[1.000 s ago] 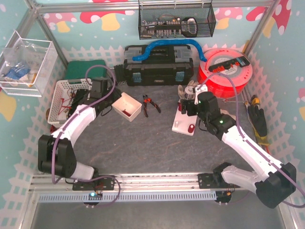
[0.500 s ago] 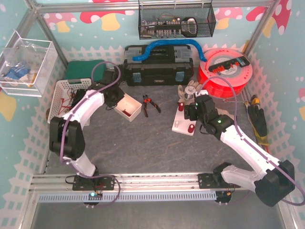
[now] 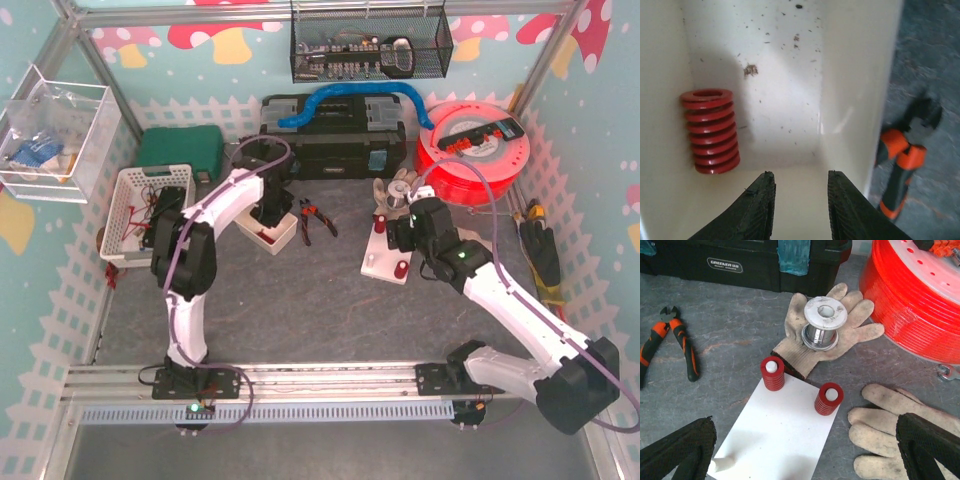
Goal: Install the large spring
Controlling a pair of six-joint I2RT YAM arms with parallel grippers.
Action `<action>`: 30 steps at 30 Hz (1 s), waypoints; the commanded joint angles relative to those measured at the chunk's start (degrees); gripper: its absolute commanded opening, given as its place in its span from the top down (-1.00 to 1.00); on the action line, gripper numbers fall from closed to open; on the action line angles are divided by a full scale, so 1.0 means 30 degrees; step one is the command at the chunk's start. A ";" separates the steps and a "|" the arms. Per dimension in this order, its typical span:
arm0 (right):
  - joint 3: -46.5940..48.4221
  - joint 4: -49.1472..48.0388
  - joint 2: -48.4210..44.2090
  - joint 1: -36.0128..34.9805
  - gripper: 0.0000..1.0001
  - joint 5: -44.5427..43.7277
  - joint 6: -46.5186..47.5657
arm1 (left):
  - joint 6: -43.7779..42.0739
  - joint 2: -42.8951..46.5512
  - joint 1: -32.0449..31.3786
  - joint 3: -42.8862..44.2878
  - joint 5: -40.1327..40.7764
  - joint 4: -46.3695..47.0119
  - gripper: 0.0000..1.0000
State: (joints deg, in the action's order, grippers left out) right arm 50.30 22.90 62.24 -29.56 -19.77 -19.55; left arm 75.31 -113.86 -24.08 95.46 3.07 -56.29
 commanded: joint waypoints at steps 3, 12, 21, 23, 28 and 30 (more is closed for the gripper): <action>-0.1252 -0.1155 -0.1297 0.0116 -0.95 0.0211 0.1262 | 0.1558 -0.2698 0.0144 0.4102 0.1205 -0.4062 0.30; -0.1512 -0.2092 -0.1494 0.0070 -0.95 -0.0596 0.2987 | 0.1027 -0.5256 0.0427 0.7178 0.2651 -0.7148 0.14; -0.1691 -0.2244 -0.1469 0.0044 -0.96 -0.0314 0.3061 | 0.1205 -0.5566 0.0467 0.6407 0.1884 -0.7138 0.06; -0.1706 -0.2248 -0.1443 0.0061 -0.95 -0.0193 0.3060 | 0.1019 -0.5756 0.0467 0.6489 0.1851 -0.7135 0.06; -0.1652 -0.2169 -0.1363 0.0058 -0.95 -0.0262 0.2973 | 0.0934 -0.6097 0.0467 0.6089 0.1384 -0.7134 0.03; -0.1613 -0.2177 -0.1277 0.0063 -0.94 -0.0190 0.2881 | 0.0970 -0.6162 0.0467 0.5535 0.1047 -0.7126 0.02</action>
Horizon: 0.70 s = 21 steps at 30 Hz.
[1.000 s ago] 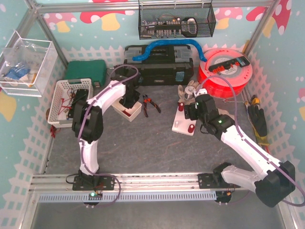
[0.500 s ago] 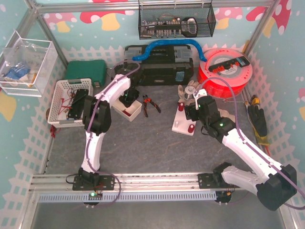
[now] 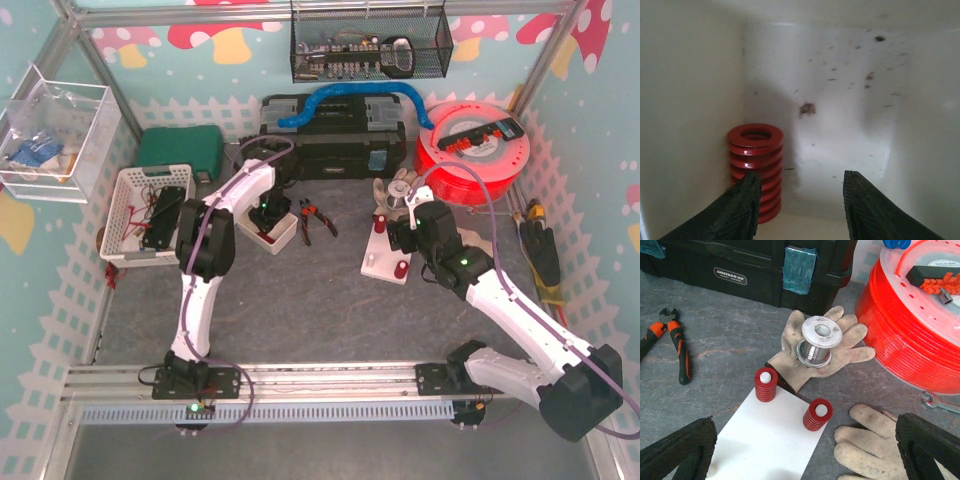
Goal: Install the large spring
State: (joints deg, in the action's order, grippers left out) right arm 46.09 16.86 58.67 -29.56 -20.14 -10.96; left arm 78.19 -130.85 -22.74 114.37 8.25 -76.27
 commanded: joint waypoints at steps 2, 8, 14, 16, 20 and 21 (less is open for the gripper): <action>-0.0207 -0.0172 -0.0034 0.0041 -0.94 -0.0007 -0.0181 | 0.0086 -0.0554 0.0022 -0.1152 -0.0713 -0.0453 0.01; -0.0259 -0.0015 0.0099 0.0059 -0.93 -0.0012 -0.0574 | 0.0049 -0.0754 0.0022 -0.1764 -0.0143 0.0390 0.02; -0.0005 0.0083 0.0189 0.0043 -0.92 0.0042 -0.0653 | -0.0266 -0.0979 0.0224 -0.1672 0.0196 0.2420 0.15; 0.0125 0.0092 0.0278 0.0047 -0.92 0.0090 -0.0692 | -0.0339 -0.1068 0.0321 -0.1459 0.0079 0.2628 0.19; 0.0275 0.0094 0.0411 0.0052 -0.91 0.0093 -0.0882 | -0.0477 -0.1041 0.0421 -0.1140 0.0323 0.2731 0.33; 0.0307 0.0092 0.0432 0.0041 -0.91 0.0111 -0.0927 | -0.0527 -0.1005 0.0457 -0.1123 0.0351 0.2742 0.37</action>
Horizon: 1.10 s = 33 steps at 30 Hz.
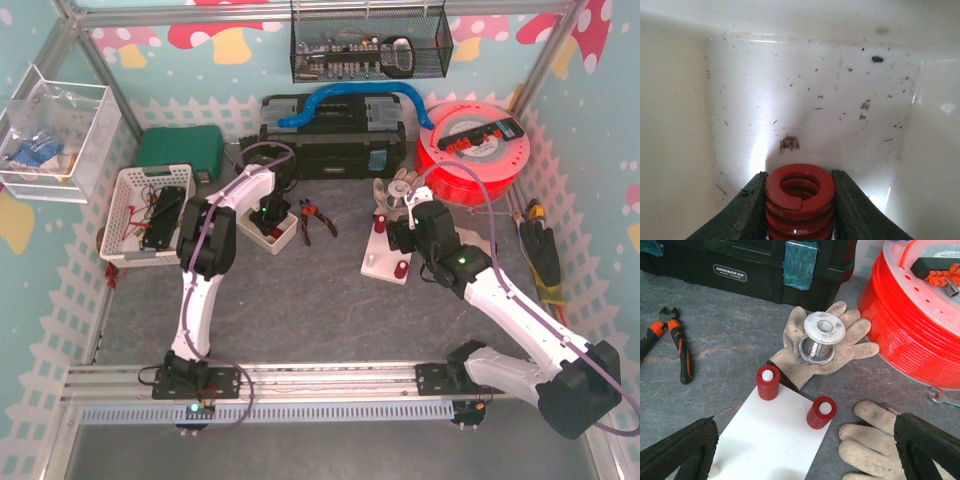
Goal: Install the large spring
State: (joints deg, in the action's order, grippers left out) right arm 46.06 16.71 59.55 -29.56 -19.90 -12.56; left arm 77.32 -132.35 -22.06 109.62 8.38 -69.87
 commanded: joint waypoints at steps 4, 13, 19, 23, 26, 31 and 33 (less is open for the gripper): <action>0.0498 0.0169 0.0241 0.0059 -0.90 0.0020 -0.0485 | -0.0442 -0.0179 0.0335 0.0400 0.0486 0.0613 0.55; 0.1132 0.0436 0.0482 0.0057 -0.90 0.0605 -0.1008 | -0.1311 0.1515 0.0689 0.0980 0.1458 0.0629 0.78; 0.2011 0.0453 0.0954 0.0049 -0.89 0.1698 -0.1330 | -0.3145 0.3325 0.0650 0.1559 0.2616 0.0757 0.83; 0.2757 0.0571 0.1452 0.0064 -0.88 0.3298 -0.1636 | -0.4657 0.4725 0.0460 0.1574 0.3174 0.1585 0.87; 0.3555 0.0367 0.2058 0.0047 -0.85 0.5073 -0.2088 | -0.3585 0.5802 0.0560 0.1559 0.2049 0.1717 0.89; 0.4125 -0.3012 0.2778 0.0058 -0.78 0.8104 -0.2482 | 0.0204 0.8001 0.0518 -0.0292 -0.2653 0.4208 0.92; 0.4035 -0.4662 0.2966 0.0040 -0.76 0.8542 -0.2847 | 0.1341 0.8446 0.0283 -0.0894 -0.3815 0.5145 0.94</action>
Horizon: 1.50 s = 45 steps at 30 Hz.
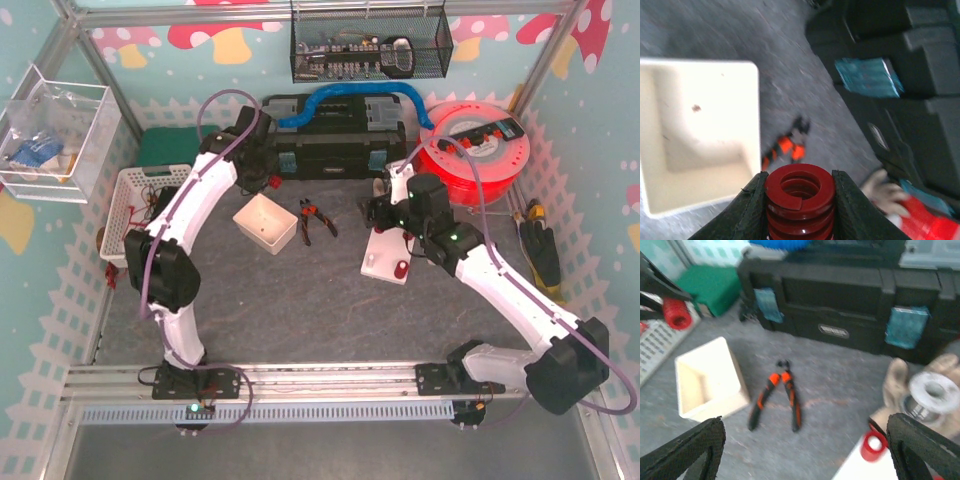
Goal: Install the large spring
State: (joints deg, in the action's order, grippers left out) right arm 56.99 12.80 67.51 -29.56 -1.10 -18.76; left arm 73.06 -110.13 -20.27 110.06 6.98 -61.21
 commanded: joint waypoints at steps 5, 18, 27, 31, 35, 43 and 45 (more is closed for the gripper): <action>-0.1443 -0.9489 0.0510 -0.0419 -0.50 0.3660 -0.0282 | 0.4534 0.1129 -0.1115 -0.1003 -0.5587 0.3344 0.97; -0.3722 -1.5777 0.2622 -0.2672 -0.30 0.1672 0.8647 | 0.4779 0.0434 -0.2762 0.0682 -0.8001 0.3998 0.97; -0.3644 -1.6651 0.4023 -0.2656 -0.13 0.1209 0.9133 | 0.4418 0.0190 -0.2961 0.1255 -0.8749 0.4042 0.98; -0.3269 -1.6737 0.4598 -0.2656 0.00 0.1072 0.9121 | 0.4368 0.0090 -0.3018 0.1179 -0.9206 0.4025 0.98; -0.3076 -1.6811 0.5065 -0.2634 0.04 0.1015 0.9093 | 0.3997 0.0159 -0.3040 0.1163 -0.9127 0.4049 0.99; -0.2906 -1.7048 0.5534 -0.2402 0.04 0.0718 0.8361 | 0.2170 0.0015 -0.3114 0.1339 -0.9818 0.4021 0.98; -0.3006 -1.7118 0.5386 -0.2367 -0.01 0.0536 0.8274 | 0.2197 0.0232 -0.3104 0.1039 -0.9572 0.4034 0.98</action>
State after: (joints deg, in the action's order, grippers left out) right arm 46.57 -36.73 83.24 -37.21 2.17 7.42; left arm 81.97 -109.95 -28.84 112.29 -18.68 -49.84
